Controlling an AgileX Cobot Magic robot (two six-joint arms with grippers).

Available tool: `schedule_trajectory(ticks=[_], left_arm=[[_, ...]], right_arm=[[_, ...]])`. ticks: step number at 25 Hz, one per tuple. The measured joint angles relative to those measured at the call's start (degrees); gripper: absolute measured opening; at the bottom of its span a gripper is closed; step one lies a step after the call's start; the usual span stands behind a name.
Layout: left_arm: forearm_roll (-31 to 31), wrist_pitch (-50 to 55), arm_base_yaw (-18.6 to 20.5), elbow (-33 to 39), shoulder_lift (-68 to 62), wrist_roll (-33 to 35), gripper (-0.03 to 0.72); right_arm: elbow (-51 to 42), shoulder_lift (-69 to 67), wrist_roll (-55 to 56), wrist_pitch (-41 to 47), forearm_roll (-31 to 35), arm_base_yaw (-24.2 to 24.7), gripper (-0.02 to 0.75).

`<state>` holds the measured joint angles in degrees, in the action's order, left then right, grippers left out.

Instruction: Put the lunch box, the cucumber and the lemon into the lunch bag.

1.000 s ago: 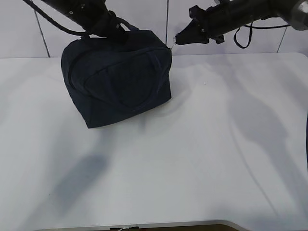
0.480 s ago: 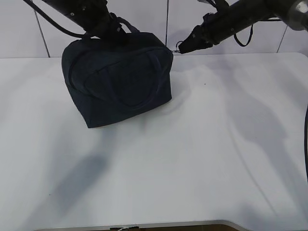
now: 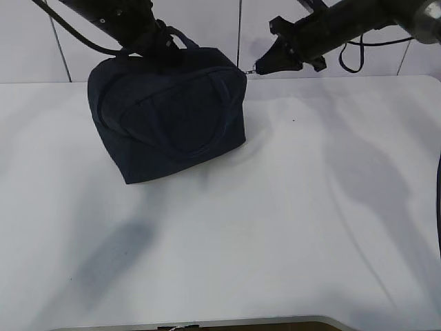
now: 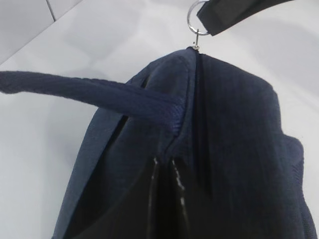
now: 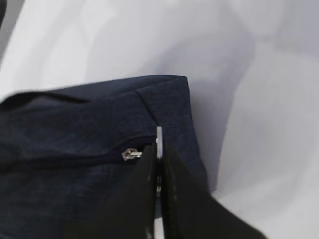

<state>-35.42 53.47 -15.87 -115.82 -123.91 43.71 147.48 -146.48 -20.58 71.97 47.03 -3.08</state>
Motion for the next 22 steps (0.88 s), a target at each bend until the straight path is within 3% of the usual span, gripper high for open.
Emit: schedule_trajectory(ticks=[10, 22], left_arm=[[0.6, -2.3, 0.0, 0.0, 0.0, 0.0, -0.006], [0.6, -2.6, 0.0, 0.0, 0.0, 0.0, -0.006]], right_arm=[[0.0, 0.0, 29.8, -0.4, 5.0, 0.2, 0.005], [0.0, -1.1, 45.5, -0.6, 7.4, 0.2, 0.005]])
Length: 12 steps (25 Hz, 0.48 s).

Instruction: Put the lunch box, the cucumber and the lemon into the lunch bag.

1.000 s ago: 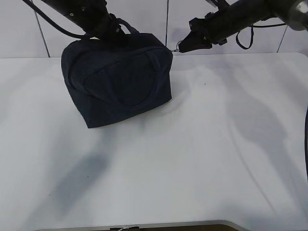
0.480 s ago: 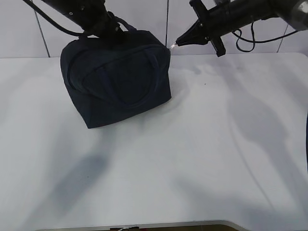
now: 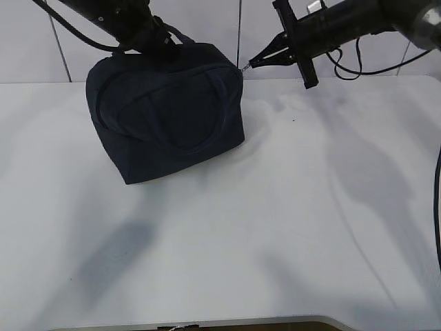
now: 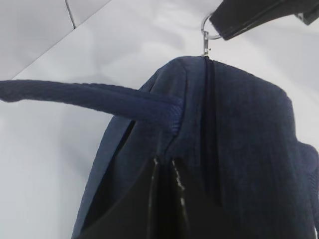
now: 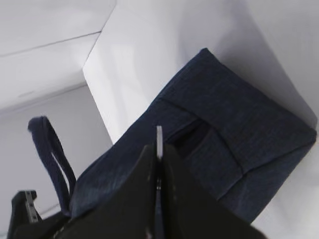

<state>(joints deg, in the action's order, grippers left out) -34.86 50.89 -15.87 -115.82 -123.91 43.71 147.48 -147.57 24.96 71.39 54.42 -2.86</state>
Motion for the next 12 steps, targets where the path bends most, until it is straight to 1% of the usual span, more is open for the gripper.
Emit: schedule_trajectory(ticks=[3, 12], left_arm=[[0.0, 0.0, 0.0, 0.0, 0.0, 0.0, -0.006], [0.0, -0.1, 0.0, 0.0, 0.0, 0.0, -0.006]], right_arm=[[0.0, -1.0, 2.7, -0.2, 0.2, 0.0, 0.005], [0.0, -1.6, 3.4, -2.8, 1.2, 0.0, 0.005]])
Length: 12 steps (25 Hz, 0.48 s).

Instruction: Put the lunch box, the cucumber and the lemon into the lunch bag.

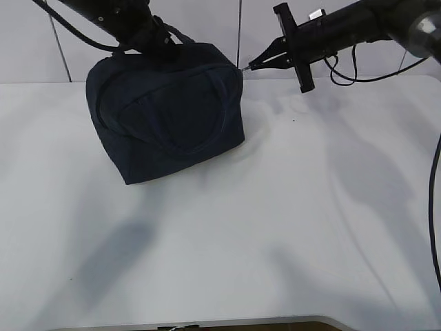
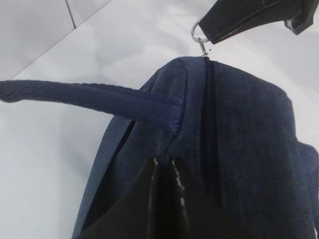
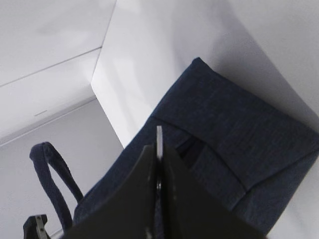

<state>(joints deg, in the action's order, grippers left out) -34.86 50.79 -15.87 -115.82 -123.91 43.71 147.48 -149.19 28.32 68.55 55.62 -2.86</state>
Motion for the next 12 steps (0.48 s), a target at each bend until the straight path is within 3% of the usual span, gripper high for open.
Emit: schedule_trajectory(ticks=[12], left_arm=[[-0.6, 0.0, 0.0, 0.0, 0.0, 0.1, -0.006]], right_arm=[[0.4, -3.5, -0.3, -1.4, -0.6, 0.0, 0.005]])
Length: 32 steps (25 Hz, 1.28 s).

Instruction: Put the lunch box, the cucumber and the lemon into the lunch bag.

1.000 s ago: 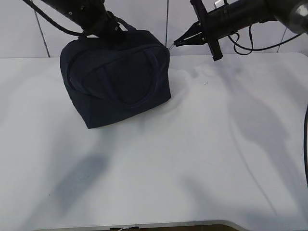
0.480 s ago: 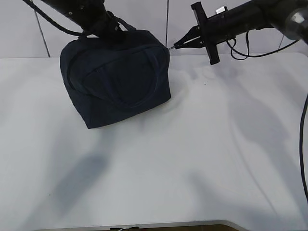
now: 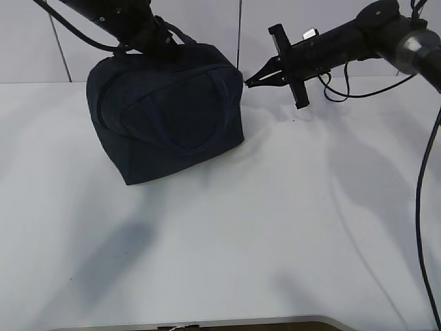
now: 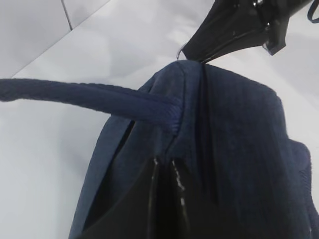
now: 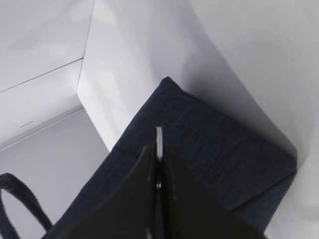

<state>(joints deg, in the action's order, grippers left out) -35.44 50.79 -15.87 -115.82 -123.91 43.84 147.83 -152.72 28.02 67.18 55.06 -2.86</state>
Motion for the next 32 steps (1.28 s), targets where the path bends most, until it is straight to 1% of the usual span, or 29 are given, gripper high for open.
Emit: schedule_trajectory(ticks=[5, 12, 15, 18, 20, 22, 26, 27, 30, 32], left_arm=[[-0.5, 0.0, 0.0, 0.0, 0.0, 0.9, -0.006], [-0.7, 0.1, 0.0, 0.0, -0.2, 1.2, -0.006], [-0.7, 0.1, 0.0, 0.0, -0.2, 1.3, -0.006], [-0.7, 0.1, 0.0, 0.0, -0.2, 1.3, -0.006], [-0.7, 0.1, 0.0, 0.0, -0.2, 1.3, -0.006], [-0.7, 0.1, 0.0, 0.0, -0.2, 1.3, -0.006], [-0.7, 0.0, 0.0, 0.0, -0.2, 1.3, -0.006], [-0.7, 0.0, 0.0, 0.0, -0.2, 1.3, -0.006], [-0.7, 0.0, 0.0, 0.0, -0.2, 1.3, -0.006], [-0.7, 0.0, 0.0, 0.0, -0.2, 1.3, -0.006]], right_arm=[[0.1, -1.3, -2.1, 0.9, -2.9, 0.0, 0.005], [0.4, -2.5, -7.2, 2.0, -5.2, -0.8, 0.005], [0.7, -2.7, -12.0, 2.4, -4.9, -1.0, 0.005], [3.3, -3.3, -16.7, 2.7, -4.8, -0.9, 0.007], [5.6, -3.5, -17.5, 3.0, -5.2, -0.5, 0.034], [7.9, -3.5, -17.8, 3.1, -3.7, 0.3, 0.099], [9.1, -3.5, -17.9, 3.1, 3.1, 1.3, 0.244], [9.1, -3.5, -18.0, 3.1, 4.5, 1.3, 0.268], [9.3, -3.5, -20.6, 3.1, 8.9, 1.3, 0.300], [9.3, -3.5, -24.2, 3.1, 10.2, 1.3, 0.305]])
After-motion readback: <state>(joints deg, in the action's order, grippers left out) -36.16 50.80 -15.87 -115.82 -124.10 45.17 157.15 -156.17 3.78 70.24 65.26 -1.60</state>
